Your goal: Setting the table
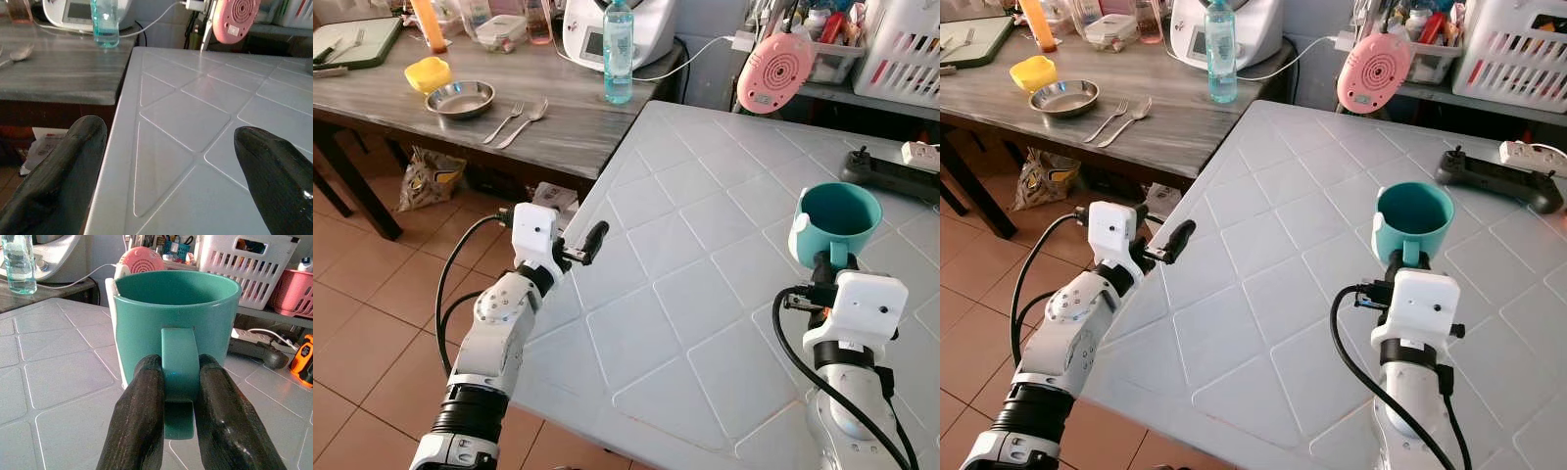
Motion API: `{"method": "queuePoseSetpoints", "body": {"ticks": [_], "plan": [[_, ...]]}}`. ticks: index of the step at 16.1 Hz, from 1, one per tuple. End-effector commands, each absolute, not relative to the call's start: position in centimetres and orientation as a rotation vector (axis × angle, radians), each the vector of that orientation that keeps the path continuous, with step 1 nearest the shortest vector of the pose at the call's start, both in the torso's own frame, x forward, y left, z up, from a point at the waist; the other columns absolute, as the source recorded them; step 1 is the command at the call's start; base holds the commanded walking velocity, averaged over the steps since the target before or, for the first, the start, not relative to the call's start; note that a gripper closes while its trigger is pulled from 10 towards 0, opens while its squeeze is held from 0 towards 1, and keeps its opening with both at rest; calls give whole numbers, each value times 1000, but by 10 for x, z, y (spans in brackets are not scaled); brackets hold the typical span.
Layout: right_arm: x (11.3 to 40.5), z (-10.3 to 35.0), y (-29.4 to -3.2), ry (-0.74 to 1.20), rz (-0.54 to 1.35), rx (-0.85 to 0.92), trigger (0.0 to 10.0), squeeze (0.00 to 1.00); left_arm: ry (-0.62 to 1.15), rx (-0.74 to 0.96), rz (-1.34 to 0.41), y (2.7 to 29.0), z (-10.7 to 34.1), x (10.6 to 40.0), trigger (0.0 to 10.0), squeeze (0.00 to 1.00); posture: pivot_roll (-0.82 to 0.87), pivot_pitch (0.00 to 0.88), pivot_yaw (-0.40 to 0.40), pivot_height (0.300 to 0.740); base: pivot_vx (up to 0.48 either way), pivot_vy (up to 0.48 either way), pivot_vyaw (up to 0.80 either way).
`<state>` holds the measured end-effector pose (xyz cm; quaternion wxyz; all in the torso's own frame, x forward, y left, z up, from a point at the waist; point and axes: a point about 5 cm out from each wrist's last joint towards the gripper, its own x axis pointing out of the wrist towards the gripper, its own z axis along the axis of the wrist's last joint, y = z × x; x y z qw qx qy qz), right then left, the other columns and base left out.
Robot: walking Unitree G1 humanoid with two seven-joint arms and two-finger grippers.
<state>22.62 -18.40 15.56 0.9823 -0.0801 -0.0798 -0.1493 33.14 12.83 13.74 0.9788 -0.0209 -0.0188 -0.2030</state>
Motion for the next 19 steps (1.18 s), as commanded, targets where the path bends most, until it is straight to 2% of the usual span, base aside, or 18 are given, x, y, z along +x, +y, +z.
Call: {"method": "queuePoseSetpoints", "body": {"ticks": [1, 5, 19], "plan": [[224, 161, -185, -183, -306, -160, 10000, 0, -28, -32, -412, 130, 137, 331, 10000, 0, 50, 78, -7, 740, 0, 0, 0], [225, 161, -184, -183, -308, -153, 10000, 0, -20, -28, -416, 130, 137, 331, 10000, 0, 50, 81, -3, 740, 0, 0, 0], [224, 160, -183, -182, -329, -141, 10000, 0, -13, -10, -437, 127, 137, 331, 10000, 0, 46, 90, 7, 740, -319, 0, 0]]}}
